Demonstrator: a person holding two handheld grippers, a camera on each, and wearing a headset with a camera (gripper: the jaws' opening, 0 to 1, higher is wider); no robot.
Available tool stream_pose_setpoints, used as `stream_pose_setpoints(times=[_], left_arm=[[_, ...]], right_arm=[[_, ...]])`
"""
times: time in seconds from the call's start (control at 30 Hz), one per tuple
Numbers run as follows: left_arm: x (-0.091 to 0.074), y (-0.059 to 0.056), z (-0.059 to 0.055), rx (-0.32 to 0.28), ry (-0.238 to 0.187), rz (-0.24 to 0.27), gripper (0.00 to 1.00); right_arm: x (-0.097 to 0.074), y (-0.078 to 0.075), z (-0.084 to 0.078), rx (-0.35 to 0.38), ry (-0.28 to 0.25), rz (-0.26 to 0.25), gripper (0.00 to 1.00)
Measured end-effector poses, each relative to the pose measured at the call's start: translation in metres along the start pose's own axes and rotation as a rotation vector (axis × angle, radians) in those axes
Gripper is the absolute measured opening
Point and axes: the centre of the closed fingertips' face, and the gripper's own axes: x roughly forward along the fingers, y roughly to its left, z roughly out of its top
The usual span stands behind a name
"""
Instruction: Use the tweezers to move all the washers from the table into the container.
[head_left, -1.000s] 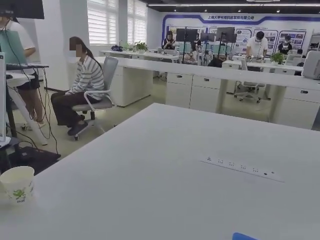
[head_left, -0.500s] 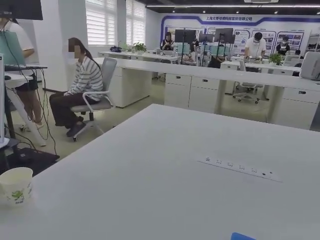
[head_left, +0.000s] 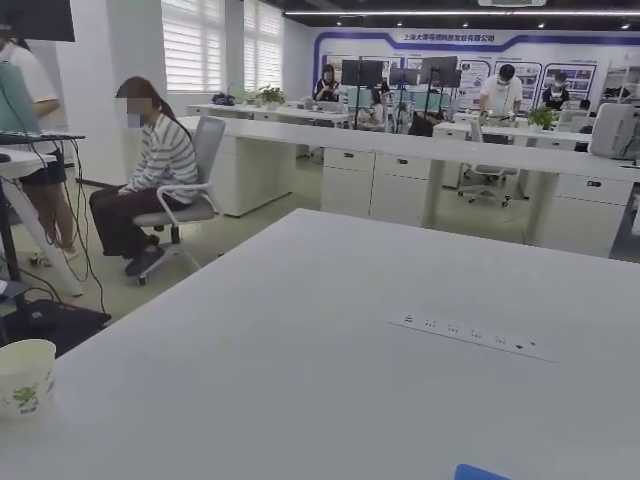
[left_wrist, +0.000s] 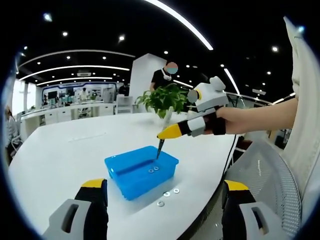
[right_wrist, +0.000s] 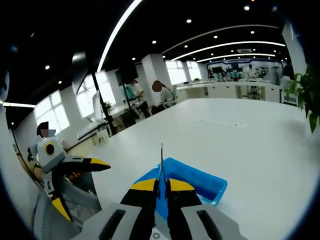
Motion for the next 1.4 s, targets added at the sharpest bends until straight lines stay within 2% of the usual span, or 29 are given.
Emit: stream_pose_setpoints(times=[0.17, 0.33, 0.57, 0.8, 1.2, 1.4], left_arm=[[0.000, 0.000, 0.000, -0.004, 0.000, -0.003, 0.96], [0.000, -0.001, -0.001, -0.003, 0.007, -0.004, 0.96], [0.000, -0.001, -0.003, -0.003, 0.013, -0.006, 0.96], [0.000, -0.001, -0.003, -0.002, 0.017, -0.004, 0.96], [0.001, 0.000, -0.006, 0.005, 0.031, -0.002, 0.96], [0.001, 0.001, -0.007, 0.016, 0.038, 0.004, 0.96]], right_arm=[[-0.001, 0.008, -0.018, -0.011, 0.038, 0.015, 0.04], [-0.001, 0.010, -0.042, 0.020, 0.082, 0.014, 0.04], [0.002, 0.012, -0.067, 0.061, 0.114, 0.008, 0.04], [0.003, 0.003, -0.086, 0.079, 0.146, -0.005, 0.04], [0.001, 0.005, -0.092, 0.036, 0.187, -0.022, 0.04], [0.002, 0.011, -0.092, 0.024, 0.188, -0.012, 0.04]])
